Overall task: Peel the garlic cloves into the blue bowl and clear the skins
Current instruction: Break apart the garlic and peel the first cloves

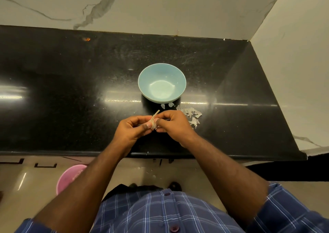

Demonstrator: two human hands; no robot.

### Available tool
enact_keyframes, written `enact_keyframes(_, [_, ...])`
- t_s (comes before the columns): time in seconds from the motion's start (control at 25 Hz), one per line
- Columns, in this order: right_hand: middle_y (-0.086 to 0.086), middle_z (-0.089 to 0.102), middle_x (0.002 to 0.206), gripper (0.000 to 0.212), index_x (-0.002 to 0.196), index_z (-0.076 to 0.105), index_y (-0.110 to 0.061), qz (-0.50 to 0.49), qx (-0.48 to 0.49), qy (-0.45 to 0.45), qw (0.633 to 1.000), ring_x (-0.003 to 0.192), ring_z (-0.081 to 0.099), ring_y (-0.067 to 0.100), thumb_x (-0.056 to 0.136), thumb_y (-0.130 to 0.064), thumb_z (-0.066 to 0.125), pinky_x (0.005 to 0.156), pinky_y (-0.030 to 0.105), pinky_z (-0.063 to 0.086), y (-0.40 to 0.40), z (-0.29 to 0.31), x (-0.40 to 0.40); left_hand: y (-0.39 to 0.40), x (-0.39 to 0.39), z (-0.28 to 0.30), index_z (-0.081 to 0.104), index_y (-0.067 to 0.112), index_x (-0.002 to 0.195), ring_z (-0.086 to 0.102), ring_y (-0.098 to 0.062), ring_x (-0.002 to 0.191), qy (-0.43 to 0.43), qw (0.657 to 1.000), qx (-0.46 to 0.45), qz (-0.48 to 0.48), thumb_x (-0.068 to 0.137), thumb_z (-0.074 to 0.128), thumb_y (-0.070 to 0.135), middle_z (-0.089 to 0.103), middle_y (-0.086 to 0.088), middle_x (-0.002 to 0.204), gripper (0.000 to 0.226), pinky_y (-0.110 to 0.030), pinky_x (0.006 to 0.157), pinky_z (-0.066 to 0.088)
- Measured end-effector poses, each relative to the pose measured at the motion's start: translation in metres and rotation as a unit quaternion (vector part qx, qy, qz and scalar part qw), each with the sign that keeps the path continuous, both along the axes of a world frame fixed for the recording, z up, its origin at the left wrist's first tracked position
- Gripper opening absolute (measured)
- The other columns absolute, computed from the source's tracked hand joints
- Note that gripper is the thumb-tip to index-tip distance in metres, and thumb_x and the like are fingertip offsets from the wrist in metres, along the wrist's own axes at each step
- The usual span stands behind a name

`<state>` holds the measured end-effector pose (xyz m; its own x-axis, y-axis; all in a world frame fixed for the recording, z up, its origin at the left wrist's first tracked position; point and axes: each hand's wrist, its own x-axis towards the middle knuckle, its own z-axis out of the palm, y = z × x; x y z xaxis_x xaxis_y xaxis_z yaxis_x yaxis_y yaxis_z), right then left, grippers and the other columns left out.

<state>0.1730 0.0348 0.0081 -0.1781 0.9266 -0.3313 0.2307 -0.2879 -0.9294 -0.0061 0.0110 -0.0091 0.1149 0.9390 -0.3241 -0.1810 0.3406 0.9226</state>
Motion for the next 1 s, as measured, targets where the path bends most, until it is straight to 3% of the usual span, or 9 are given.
enact_keyframes(0.12, [0.003,0.076,0.081,0.009,0.084,0.077,-0.017,0.014,0.052,-0.076,0.996,0.077,0.076,0.021,0.086,-0.015,0.069,0.076,0.047,0.064,0.003,-0.002,-0.003,-0.001,-0.001,-0.002,0.072,0.003,0.117,0.074,-0.026,0.105,0.023,1.000,0.011,-0.005,0.090,0.069,0.002,0.077,-0.013,0.109,0.027,-0.030,0.087,0.061])
enact_keyframes(0.24, [-0.004,0.075,0.078,0.010,0.087,0.075,-0.021,0.034,0.096,-0.130,0.986,0.071,0.075,0.013,0.087,-0.025,0.066,0.072,0.046,0.064,0.003,-0.002,-0.007,0.002,-0.004,-0.005,0.072,0.003,0.116,0.074,-0.028,0.105,0.007,1.000,0.010,-0.004,0.090,0.069,0.004,0.077,-0.014,0.108,0.026,-0.032,0.088,0.061])
enact_keyframes(0.48, [-0.002,0.073,0.078,0.005,0.088,0.067,-0.022,0.010,0.089,-0.160,0.983,0.070,0.073,0.014,0.091,-0.025,0.063,0.073,0.046,0.063,0.001,0.004,-0.016,0.007,-0.008,-0.009,0.071,0.000,0.117,0.074,-0.029,0.103,-0.035,0.999,0.009,-0.011,0.091,0.068,0.007,0.077,-0.017,0.107,0.027,-0.032,0.087,0.062])
enact_keyframes(0.64, [-0.004,0.068,0.072,0.009,0.080,0.061,-0.022,0.013,0.104,-0.247,0.963,0.070,0.067,0.013,0.088,-0.026,0.063,0.067,0.038,0.057,-0.004,0.010,-0.027,0.004,-0.009,-0.012,0.073,0.003,0.112,0.075,-0.028,0.101,-0.005,0.999,0.028,-0.033,0.090,0.071,0.006,0.078,-0.013,0.104,0.022,-0.038,0.090,0.061])
enact_keyframes(0.88, [-0.001,0.067,0.073,0.010,0.080,0.059,-0.015,-0.021,0.074,-0.260,0.963,0.073,0.065,0.016,0.085,-0.023,0.059,0.065,0.035,0.052,-0.006,0.014,-0.037,0.004,-0.011,-0.012,0.074,0.004,0.109,0.075,-0.028,0.101,-0.019,0.999,0.025,-0.032,0.091,0.070,0.003,0.077,-0.014,0.103,0.018,-0.037,0.089,0.061])
enact_keyframes(1.0, [0.006,0.071,0.078,0.010,0.085,0.057,-0.014,-0.061,0.041,-0.220,0.973,0.073,0.071,0.022,0.091,-0.021,0.055,0.070,0.044,0.060,-0.008,0.007,-0.035,0.002,-0.012,-0.010,0.073,0.004,0.108,0.075,-0.028,0.100,-0.046,0.999,0.015,-0.009,0.087,0.074,0.006,0.077,-0.016,0.104,0.021,-0.031,0.085,0.062])
